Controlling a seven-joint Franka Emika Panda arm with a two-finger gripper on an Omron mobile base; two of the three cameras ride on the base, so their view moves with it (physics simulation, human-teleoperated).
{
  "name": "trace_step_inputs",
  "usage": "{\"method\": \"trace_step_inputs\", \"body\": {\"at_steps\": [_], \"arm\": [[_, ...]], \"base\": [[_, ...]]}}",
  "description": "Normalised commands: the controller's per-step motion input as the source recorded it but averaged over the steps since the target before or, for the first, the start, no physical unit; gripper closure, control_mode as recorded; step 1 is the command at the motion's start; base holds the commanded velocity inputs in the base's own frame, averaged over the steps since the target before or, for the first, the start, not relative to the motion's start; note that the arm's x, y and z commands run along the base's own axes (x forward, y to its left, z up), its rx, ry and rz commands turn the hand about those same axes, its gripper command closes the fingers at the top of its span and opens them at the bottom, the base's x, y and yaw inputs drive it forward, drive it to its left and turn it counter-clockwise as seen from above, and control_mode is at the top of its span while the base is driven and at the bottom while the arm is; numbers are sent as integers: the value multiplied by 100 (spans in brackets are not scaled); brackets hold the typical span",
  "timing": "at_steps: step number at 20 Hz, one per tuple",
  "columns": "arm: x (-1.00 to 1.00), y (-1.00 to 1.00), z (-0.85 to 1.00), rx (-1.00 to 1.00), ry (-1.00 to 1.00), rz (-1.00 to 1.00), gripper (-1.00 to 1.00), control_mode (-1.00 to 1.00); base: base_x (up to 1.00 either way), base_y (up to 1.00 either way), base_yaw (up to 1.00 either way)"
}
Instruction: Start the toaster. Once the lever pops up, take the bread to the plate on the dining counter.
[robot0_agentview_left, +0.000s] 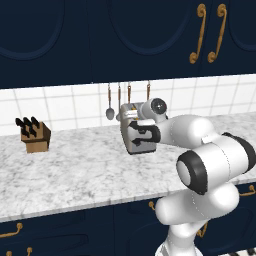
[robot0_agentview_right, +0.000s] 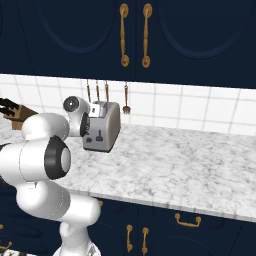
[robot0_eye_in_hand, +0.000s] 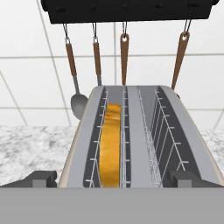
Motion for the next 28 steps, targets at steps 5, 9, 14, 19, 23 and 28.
{"method": "trace_step_inputs", "body": {"at_steps": [5, 9, 14, 19, 23, 28], "arm": [[0, 0, 0, 0, 0, 0, -100, -100], [0, 0, 0, 0, 0, 0, -100, -100], [0, 0, 0, 0, 0, 0, -100, -100], [0, 0, 0, 0, 0, 0, -100, -100], [0, 0, 0, 0, 0, 0, -100, -100], [0, 0, 0, 0, 0, 0, -100, -100]], "base": [[0, 0, 0], [0, 0, 0], [0, 0, 0], [0, 0, 0], [0, 0, 0], [0, 0, 0]]}}
